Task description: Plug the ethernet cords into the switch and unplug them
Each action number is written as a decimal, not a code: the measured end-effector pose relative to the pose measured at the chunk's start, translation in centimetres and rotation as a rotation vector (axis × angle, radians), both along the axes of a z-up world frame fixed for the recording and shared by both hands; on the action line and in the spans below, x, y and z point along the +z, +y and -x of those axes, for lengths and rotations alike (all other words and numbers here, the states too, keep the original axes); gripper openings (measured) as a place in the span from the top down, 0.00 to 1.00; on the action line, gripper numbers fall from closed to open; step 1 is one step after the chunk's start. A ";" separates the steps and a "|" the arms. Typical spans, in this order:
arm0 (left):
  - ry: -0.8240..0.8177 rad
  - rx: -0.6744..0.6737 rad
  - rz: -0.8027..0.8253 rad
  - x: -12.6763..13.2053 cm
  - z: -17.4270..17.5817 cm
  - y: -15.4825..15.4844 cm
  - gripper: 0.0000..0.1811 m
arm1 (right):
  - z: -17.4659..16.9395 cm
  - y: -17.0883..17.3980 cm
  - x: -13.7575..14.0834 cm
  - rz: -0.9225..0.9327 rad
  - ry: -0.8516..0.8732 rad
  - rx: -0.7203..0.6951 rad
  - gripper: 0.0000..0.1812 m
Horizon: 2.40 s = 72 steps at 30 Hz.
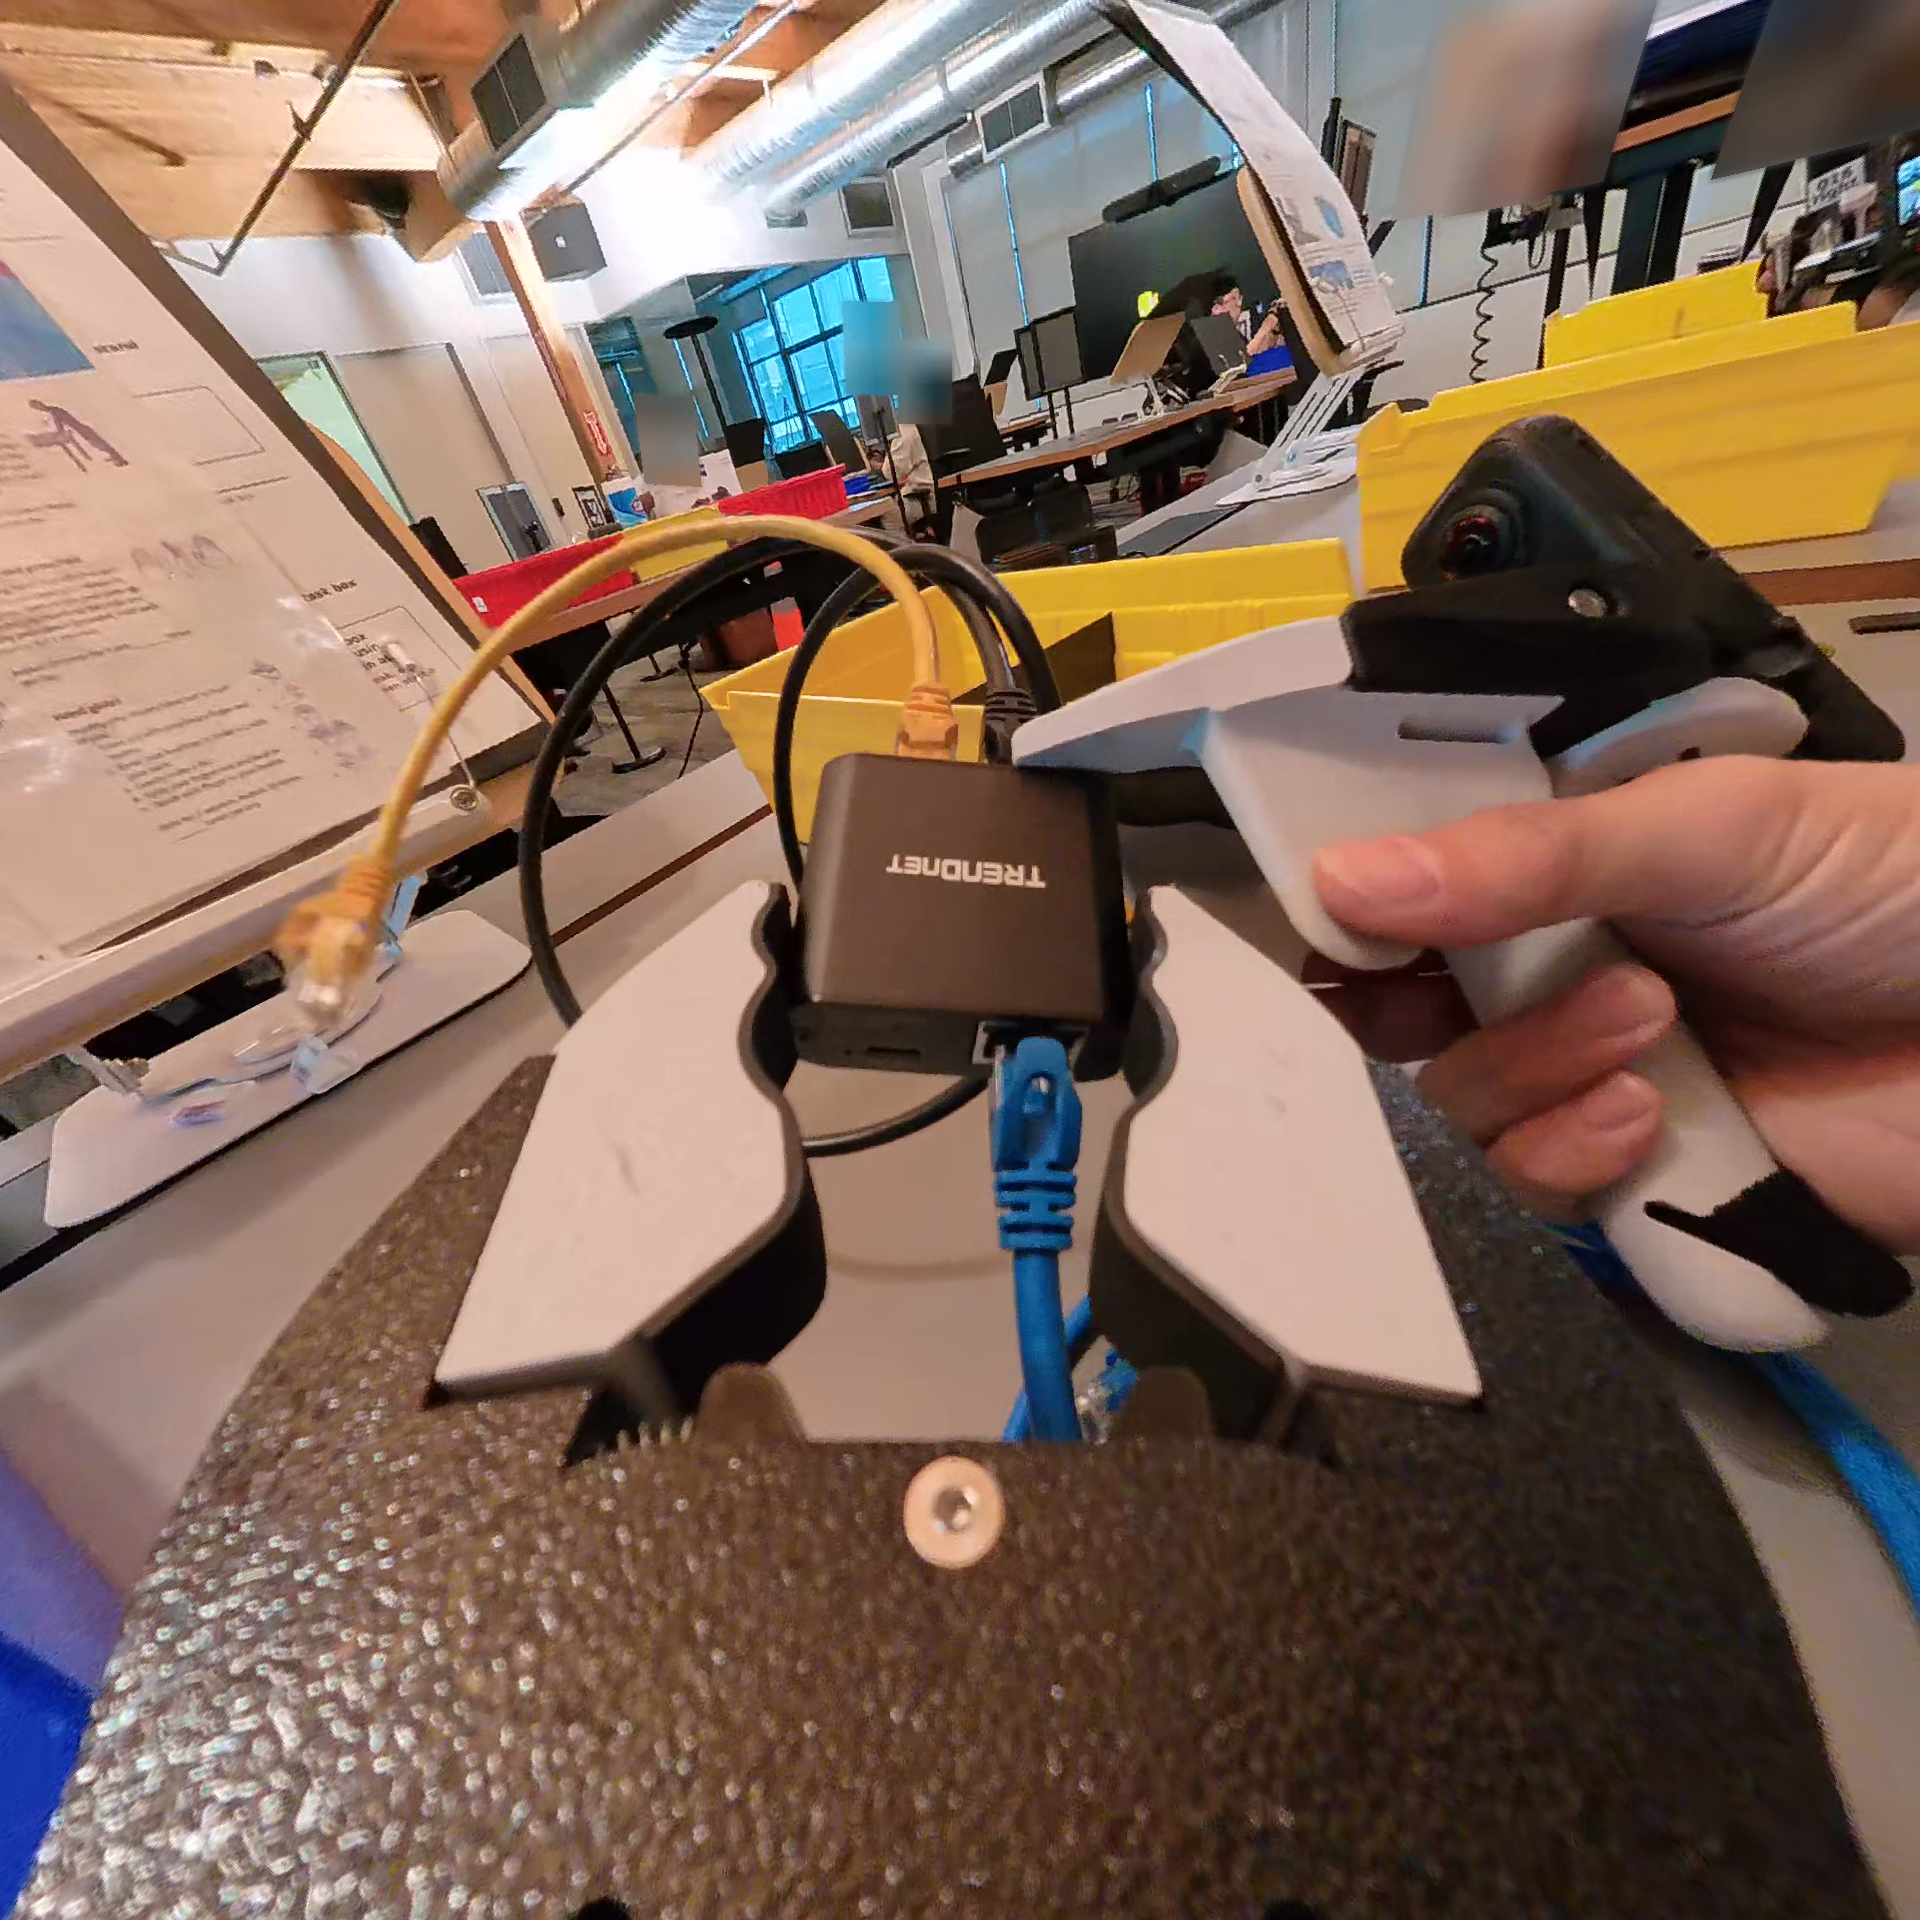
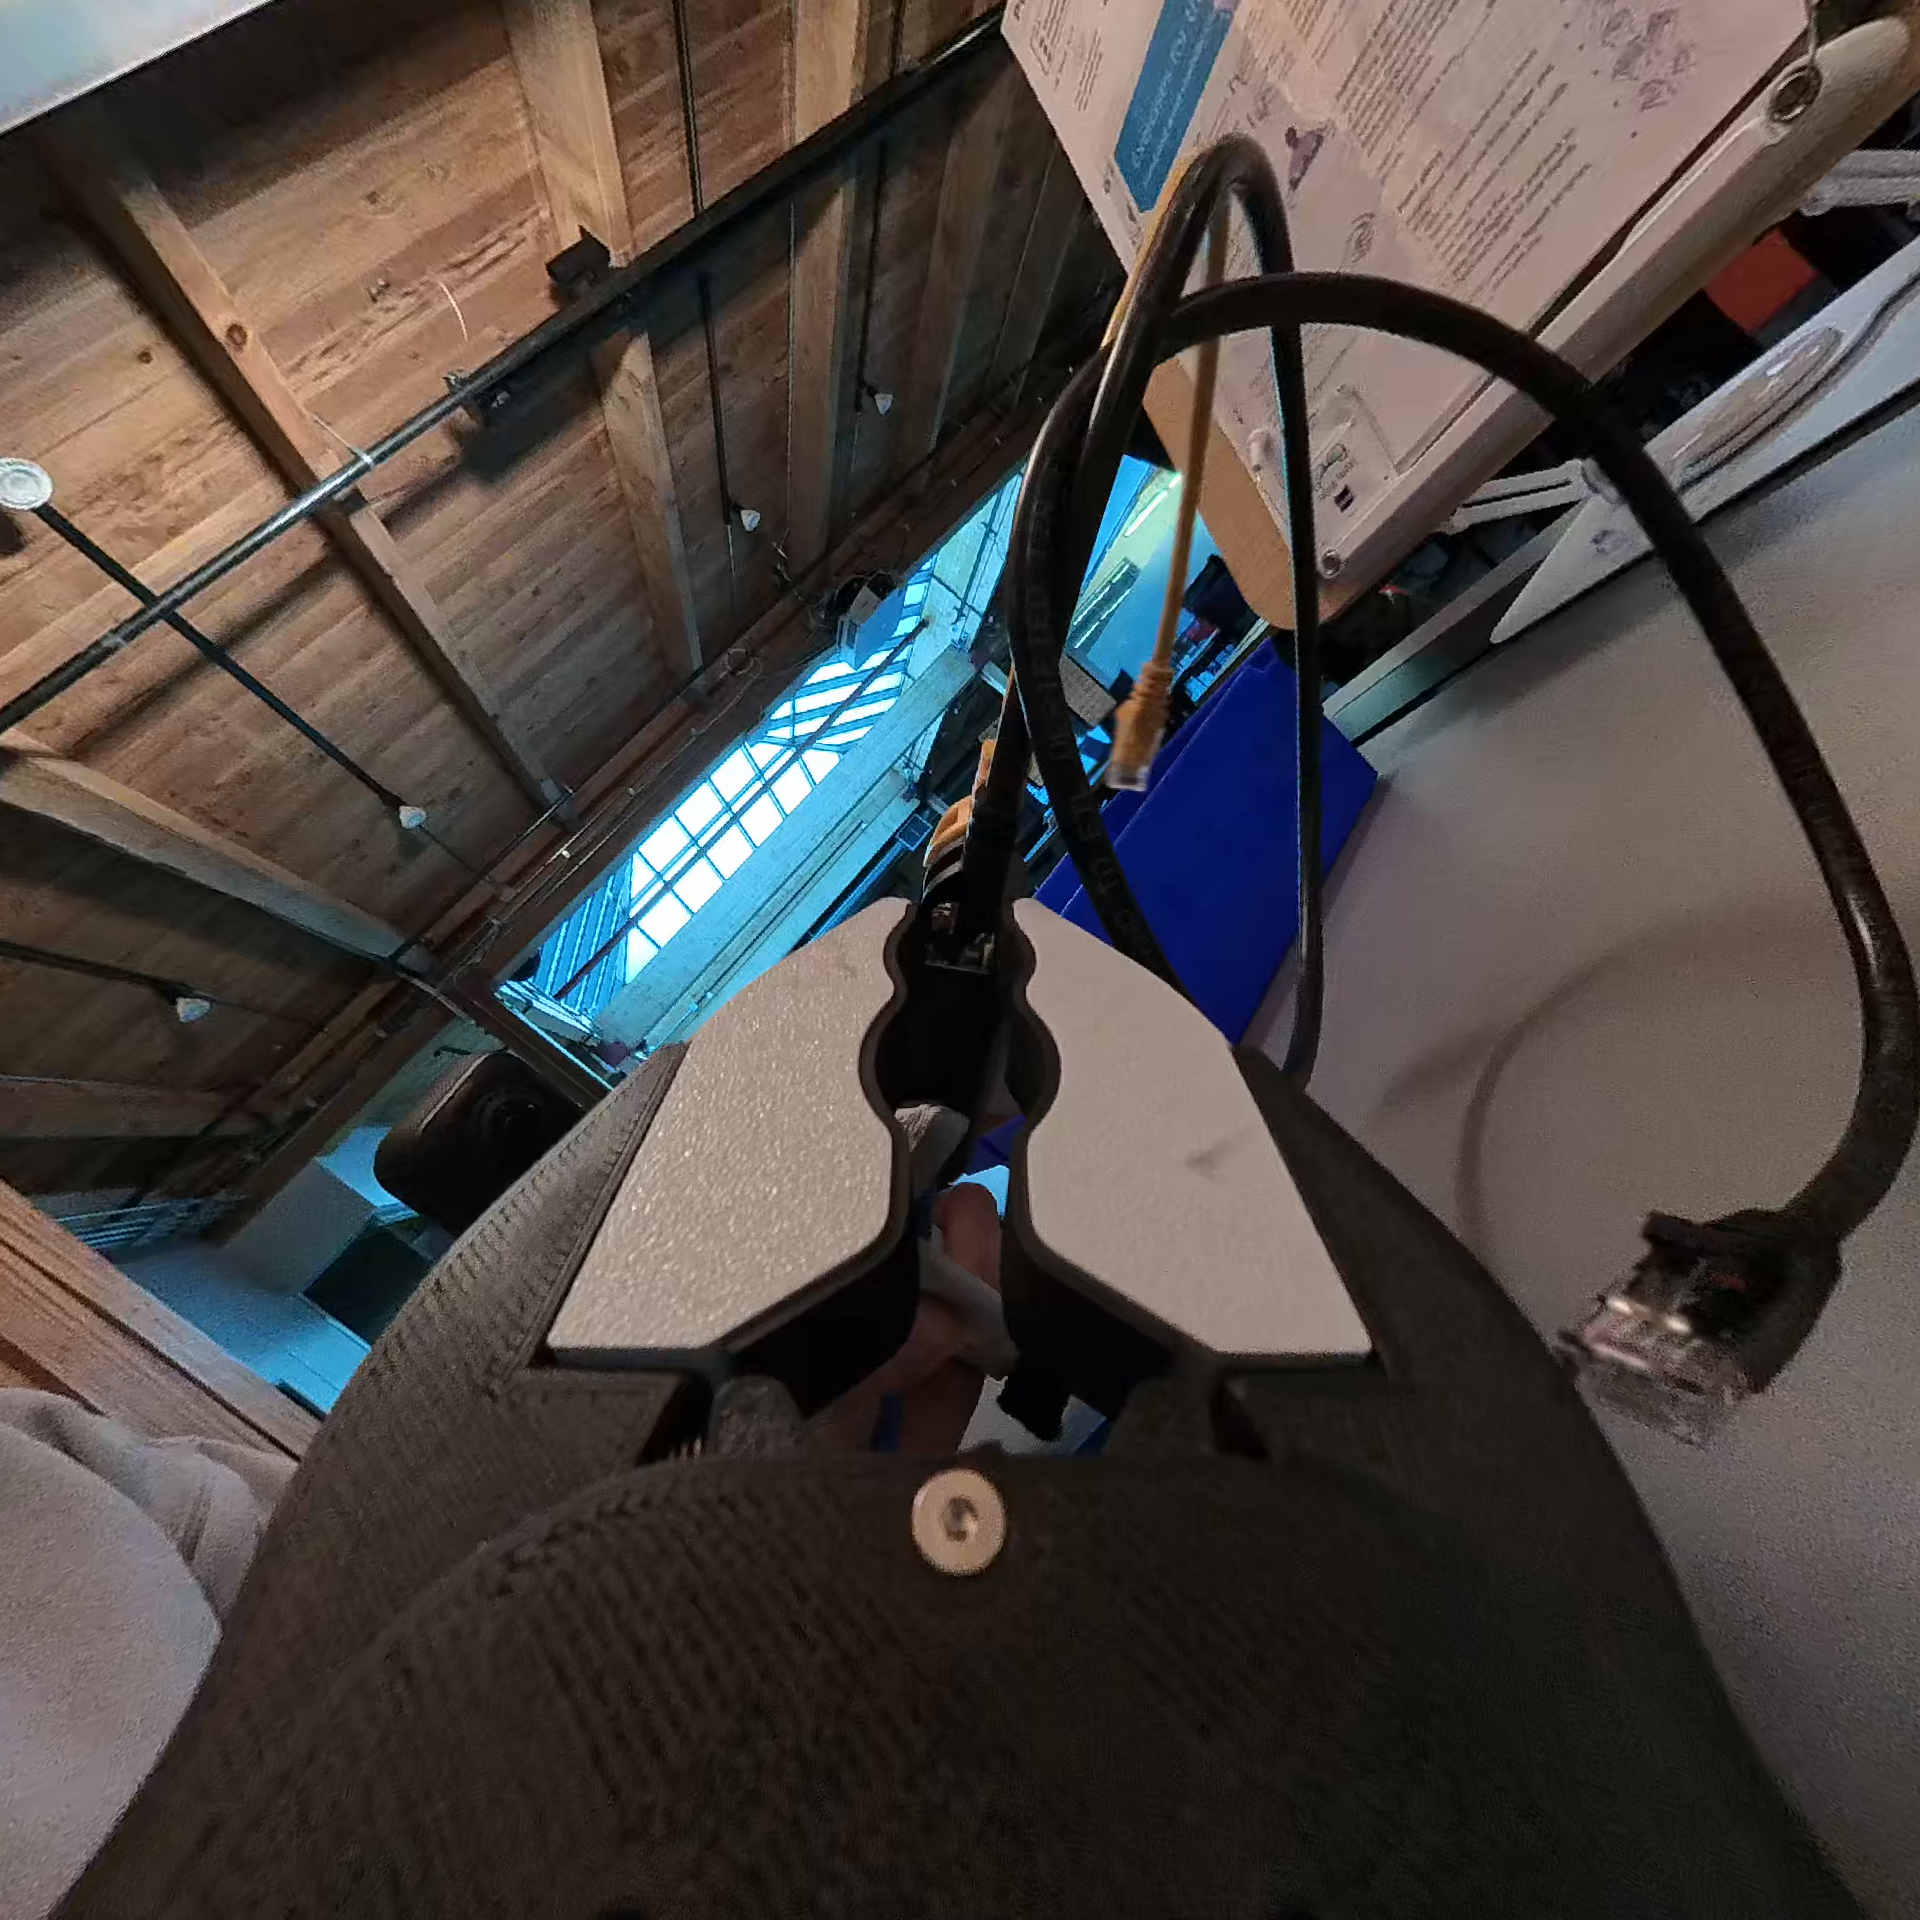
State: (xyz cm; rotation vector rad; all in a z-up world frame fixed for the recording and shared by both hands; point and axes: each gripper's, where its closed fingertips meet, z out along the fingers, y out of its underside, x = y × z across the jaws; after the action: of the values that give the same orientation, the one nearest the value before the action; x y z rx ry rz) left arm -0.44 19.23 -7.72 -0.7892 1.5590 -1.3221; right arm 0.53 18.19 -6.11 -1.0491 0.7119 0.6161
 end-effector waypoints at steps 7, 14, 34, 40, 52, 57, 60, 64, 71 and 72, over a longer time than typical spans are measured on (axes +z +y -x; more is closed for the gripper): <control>0.008 -0.003 -0.030 -0.2 0.0 -0.1 0.66 | 0.0 -0.1 -0.3 0.028 -0.006 -0.005 0.92; 0.000 -0.001 -0.036 -0.1 0.0 -0.2 0.66 | 0.0 -0.3 -0.2 -0.013 0.067 0.036 0.93; 0.011 -0.082 0.174 0.3 0.1 -0.7 0.66 | 0.2 -0.5 0.3 0.030 -0.115 -0.020 0.93; -0.025 -0.036 0.051 0.2 0.1 -0.4 0.66 | 0.3 -0.4 0.1 0.016 -0.117 0.000 0.93; -0.039 -0.049 0.100 0.4 0.2 -0.1 0.66 | -1.9 -2.8 1.2 -0.002 -0.136 -0.113 0.94; -0.057 0.026 0.148 1.2 0.1 3.4 0.66 | -1.4 -4.9 2.6 0.190 -0.368 -0.108 0.94; -0.068 0.070 0.218 1.7 0.2 5.4 0.66 | -1.2 -5.9 4.6 0.271 -0.476 -0.102 0.94; -0.078 0.108 0.189 1.9 0.4 7.0 0.66 | -2.7 -8.6 8.7 0.325 -0.567 -0.165 0.94; -0.072 0.062 0.177 1.8 0.4 5.8 0.66 | -8.4 -13.2 9.4 0.382 -0.389 0.128 0.94; -0.070 0.051 0.175 1.8 0.4 5.5 0.66 | -9.9 -13.9 9.0 0.386 -0.356 0.123 0.94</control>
State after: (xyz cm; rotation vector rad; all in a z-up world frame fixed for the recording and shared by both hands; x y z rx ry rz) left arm -0.87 24.75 -5.89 -0.8749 1.3729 -1.4467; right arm 10.42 4.26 2.89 -1.5243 0.4627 0.3856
